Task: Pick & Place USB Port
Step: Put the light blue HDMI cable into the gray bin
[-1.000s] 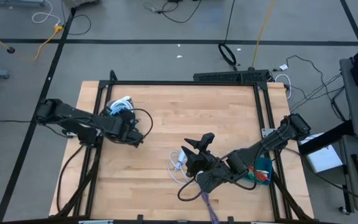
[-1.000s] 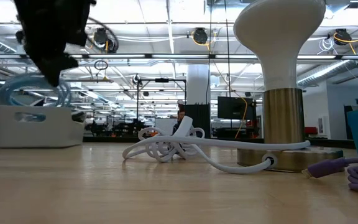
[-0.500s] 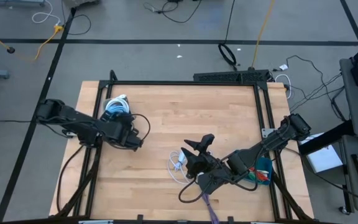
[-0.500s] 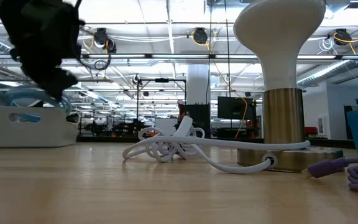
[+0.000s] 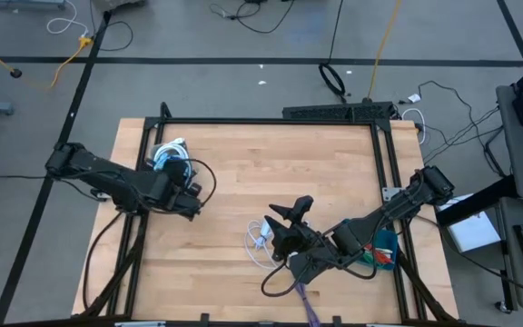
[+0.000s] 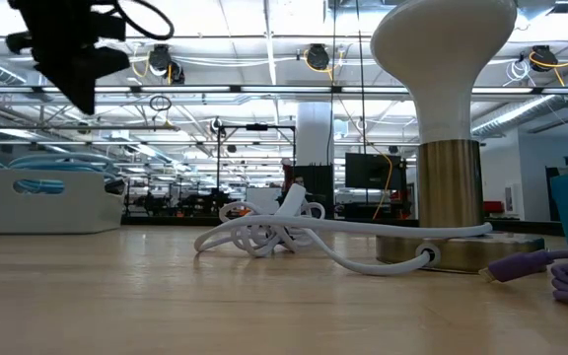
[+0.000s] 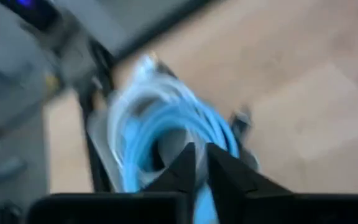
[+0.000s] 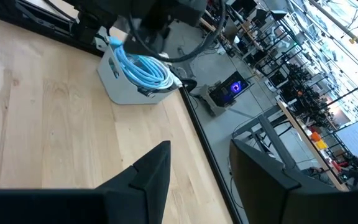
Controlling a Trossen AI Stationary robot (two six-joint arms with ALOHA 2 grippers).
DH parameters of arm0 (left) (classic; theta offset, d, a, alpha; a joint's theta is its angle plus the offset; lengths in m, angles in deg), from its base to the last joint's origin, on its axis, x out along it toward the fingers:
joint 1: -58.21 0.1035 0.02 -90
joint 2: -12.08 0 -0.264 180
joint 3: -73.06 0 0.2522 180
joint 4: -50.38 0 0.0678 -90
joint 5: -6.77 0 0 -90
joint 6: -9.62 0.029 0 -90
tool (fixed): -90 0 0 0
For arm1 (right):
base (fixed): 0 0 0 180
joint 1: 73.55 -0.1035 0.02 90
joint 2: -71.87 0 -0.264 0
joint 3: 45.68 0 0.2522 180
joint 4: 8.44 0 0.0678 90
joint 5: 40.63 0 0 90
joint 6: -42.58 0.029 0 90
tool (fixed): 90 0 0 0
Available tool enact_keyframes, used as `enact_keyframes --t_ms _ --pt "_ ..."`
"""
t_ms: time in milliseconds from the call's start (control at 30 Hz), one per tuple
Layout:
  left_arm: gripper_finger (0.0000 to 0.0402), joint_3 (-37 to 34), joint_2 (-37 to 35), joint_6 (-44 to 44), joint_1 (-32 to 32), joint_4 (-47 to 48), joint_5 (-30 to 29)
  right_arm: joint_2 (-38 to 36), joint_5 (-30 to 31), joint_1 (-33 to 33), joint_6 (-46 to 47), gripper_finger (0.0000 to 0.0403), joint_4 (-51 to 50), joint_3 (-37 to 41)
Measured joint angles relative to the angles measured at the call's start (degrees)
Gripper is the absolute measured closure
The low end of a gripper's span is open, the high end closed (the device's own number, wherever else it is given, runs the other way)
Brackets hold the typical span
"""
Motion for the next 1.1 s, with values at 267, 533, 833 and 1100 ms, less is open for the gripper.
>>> enact_keyframes --t_ms 267,533,833,1100 --pt "0.04 -2.81 -5.81 -5.42 -5.36 -0.08 10.03 0.0 -0.02 0.0 0.07 0.0248 -0.01 0.0" --pt "0.0401 -7.85 -8.54 -11.91 -11.77 -0.51 18.94 0.0 -0.02 0.0 0.12 0.0248 0.02 0.0" --pt "0.0401 -15.33 -8.41 -16.4 -14.34 -1.96 17.23 0.0 -0.04 0.0 0.12 0.0248 0.83 0.0" --pt "0.0401 -15.24 -8.37 -17.54 -13.82 -1.98 16.31 0.0 -0.03 -0.02 0.12 0.0248 0.85 0.0"
